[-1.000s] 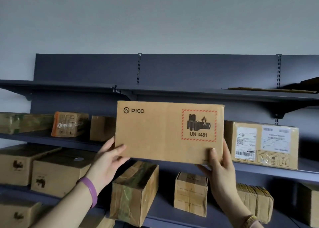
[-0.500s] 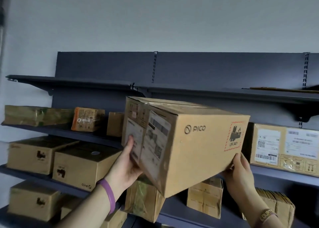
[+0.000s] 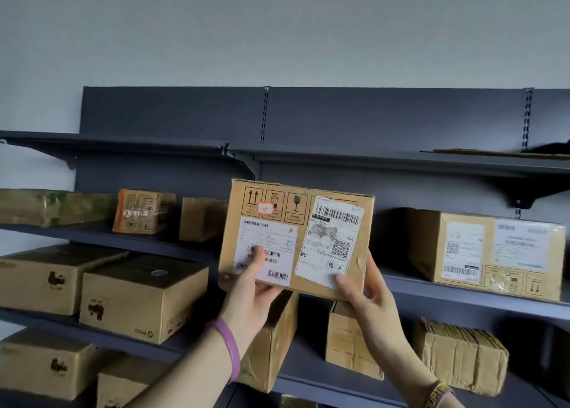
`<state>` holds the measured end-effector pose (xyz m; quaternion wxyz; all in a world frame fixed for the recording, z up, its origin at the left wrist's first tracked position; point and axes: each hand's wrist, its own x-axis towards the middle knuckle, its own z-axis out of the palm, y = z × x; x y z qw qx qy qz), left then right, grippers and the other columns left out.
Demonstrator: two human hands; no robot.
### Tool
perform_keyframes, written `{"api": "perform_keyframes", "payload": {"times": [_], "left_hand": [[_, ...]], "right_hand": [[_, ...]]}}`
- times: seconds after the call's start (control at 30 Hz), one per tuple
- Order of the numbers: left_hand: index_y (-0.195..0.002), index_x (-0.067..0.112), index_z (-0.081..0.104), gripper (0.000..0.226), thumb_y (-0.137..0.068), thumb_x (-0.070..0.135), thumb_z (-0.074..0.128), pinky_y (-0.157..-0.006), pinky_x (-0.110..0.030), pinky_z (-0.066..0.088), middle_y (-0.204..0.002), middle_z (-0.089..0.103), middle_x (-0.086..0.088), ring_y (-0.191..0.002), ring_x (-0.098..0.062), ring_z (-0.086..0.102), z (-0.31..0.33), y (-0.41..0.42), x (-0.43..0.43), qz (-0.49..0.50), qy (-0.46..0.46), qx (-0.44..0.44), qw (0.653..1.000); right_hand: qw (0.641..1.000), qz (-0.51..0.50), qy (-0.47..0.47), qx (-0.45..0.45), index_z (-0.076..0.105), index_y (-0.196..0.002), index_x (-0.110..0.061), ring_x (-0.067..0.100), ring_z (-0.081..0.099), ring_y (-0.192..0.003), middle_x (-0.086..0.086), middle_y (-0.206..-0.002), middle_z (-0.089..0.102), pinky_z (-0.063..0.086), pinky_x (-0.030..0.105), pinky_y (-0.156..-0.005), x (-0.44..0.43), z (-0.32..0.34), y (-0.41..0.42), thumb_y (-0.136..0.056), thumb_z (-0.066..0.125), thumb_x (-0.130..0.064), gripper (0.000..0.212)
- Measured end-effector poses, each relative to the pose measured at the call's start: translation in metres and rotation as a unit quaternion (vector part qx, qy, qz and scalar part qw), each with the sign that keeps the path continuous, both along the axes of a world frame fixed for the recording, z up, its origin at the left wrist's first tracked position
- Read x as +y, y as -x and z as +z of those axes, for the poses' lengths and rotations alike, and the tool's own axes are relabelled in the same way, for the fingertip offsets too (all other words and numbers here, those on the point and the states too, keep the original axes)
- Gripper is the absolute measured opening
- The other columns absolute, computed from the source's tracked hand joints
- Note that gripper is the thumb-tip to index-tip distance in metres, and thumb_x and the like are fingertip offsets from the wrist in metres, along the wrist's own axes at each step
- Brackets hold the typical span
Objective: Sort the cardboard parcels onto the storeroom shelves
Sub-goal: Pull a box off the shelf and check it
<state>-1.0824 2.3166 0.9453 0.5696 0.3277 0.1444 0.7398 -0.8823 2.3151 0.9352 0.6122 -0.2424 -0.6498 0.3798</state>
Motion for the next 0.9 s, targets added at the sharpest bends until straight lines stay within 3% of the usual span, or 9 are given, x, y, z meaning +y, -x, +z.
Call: {"api": "perform_keyframes", "payload": {"times": [0.1, 0.2, 0.27, 0.37, 0.47, 0.53, 0.63, 0.77, 0.9], "left_hand": [[-0.128, 0.019, 0.055, 0.049, -0.081, 0.024, 0.069, -0.097, -0.049, 0.049, -0.119, 0.068, -0.008, -0.111, -0.024, 0.065, -0.011, 0.000, 0.011, -0.014, 0.019, 0.033, 0.999], [-0.123, 0.020, 0.051, 0.049, -0.081, 0.033, 0.073, -0.105, -0.039, 0.041, -0.114, 0.070, 0.000, -0.114, -0.016, 0.060, -0.017, 0.005, 0.022, 0.049, 0.075, 0.166, 0.982], [-0.114, 0.020, 0.051, 0.048, -0.077, 0.035, 0.077, -0.092, -0.034, 0.044, -0.108, 0.070, 0.003, -0.106, -0.015, 0.061, -0.017, 0.010, 0.036, 0.168, 0.108, 0.299, 0.933], [-0.111, 0.017, 0.056, 0.038, -0.081, 0.033, 0.073, -0.083, -0.028, 0.044, -0.110, 0.067, 0.003, -0.098, -0.016, 0.061, -0.012, 0.016, 0.061, 0.257, 0.090, 0.456, 0.847], [-0.114, 0.017, 0.056, 0.033, -0.088, 0.035, 0.065, -0.084, -0.028, 0.045, -0.116, 0.064, 0.001, -0.101, -0.017, 0.060, -0.013, 0.019, 0.095, 0.254, 0.068, 0.522, 0.811], [-0.116, 0.019, 0.055, 0.031, -0.091, 0.036, 0.059, -0.086, -0.030, 0.046, -0.120, 0.062, 0.001, -0.106, -0.017, 0.058, -0.017, 0.022, 0.119, 0.268, 0.053, 0.561, 0.781], [-0.113, 0.019, 0.056, 0.027, -0.093, 0.037, 0.055, -0.093, -0.036, 0.048, -0.123, 0.061, 0.001, -0.111, -0.019, 0.057, -0.024, 0.024, 0.151, 0.282, 0.047, 0.586, 0.758], [-0.108, 0.023, 0.057, 0.031, -0.090, 0.048, 0.053, -0.090, -0.039, 0.049, -0.117, 0.062, 0.006, -0.108, -0.018, 0.056, -0.030, 0.025, 0.183, 0.317, 0.039, 0.615, 0.721], [-0.100, 0.020, 0.056, 0.038, -0.088, 0.056, 0.050, -0.088, -0.036, 0.039, -0.109, 0.050, -0.001, -0.108, -0.022, 0.043, -0.027, 0.023, 0.202, 0.394, 0.055, 0.676, 0.620]], "right_hand": [[0.999, -0.042, 0.008, -0.017, 0.036, -0.146, -0.042, 0.011, 0.062, -0.118, -0.015, -0.129, 0.063, 0.048, 0.048, -0.103, 0.012, -0.004, -0.012, -0.085, 0.068, -0.037, 0.069], [0.995, -0.089, 0.003, -0.039, 0.038, -0.147, -0.036, 0.004, 0.062, -0.115, -0.019, -0.127, 0.064, 0.054, 0.031, -0.096, 0.026, -0.007, -0.022, -0.088, 0.062, -0.039, 0.064], [0.989, -0.131, 0.001, -0.069, 0.038, -0.147, -0.033, -0.003, 0.062, -0.111, -0.023, -0.124, 0.064, 0.053, 0.015, -0.086, 0.039, -0.008, -0.029, -0.088, 0.059, -0.040, 0.063], [0.971, -0.195, 0.009, -0.134, 0.032, -0.150, -0.032, -0.006, 0.060, -0.107, -0.022, -0.128, 0.059, 0.050, 0.008, -0.081, 0.061, -0.008, -0.036, -0.092, 0.057, -0.039, 0.063], [0.951, -0.241, 0.018, -0.192, 0.032, -0.148, -0.033, 0.004, 0.058, -0.111, -0.021, -0.124, 0.057, 0.047, 0.011, -0.076, 0.088, -0.003, -0.041, -0.094, 0.055, -0.040, 0.059], [0.931, -0.266, 0.026, -0.248, 0.033, -0.143, -0.036, 0.014, 0.053, -0.121, -0.018, -0.128, 0.056, 0.047, 0.024, -0.091, 0.109, -0.001, -0.045, -0.095, 0.049, -0.047, 0.052], [0.880, -0.308, 0.057, -0.358, 0.032, -0.147, -0.028, 0.021, 0.042, -0.135, -0.010, -0.144, 0.051, 0.024, 0.043, -0.118, 0.139, -0.003, -0.050, -0.097, 0.034, -0.056, 0.057], [0.850, -0.352, 0.050, -0.389, 0.036, -0.141, -0.031, 0.016, 0.050, -0.121, -0.008, -0.135, 0.057, 0.033, 0.038, -0.110, 0.165, -0.007, -0.055, -0.087, 0.017, -0.070, 0.070], [0.757, -0.451, 0.034, -0.472, 0.040, -0.135, -0.030, 0.017, 0.047, -0.121, -0.009, -0.123, 0.061, 0.032, 0.037, -0.105, 0.186, -0.010, -0.057, -0.084, 0.005, -0.071, 0.075]]}}
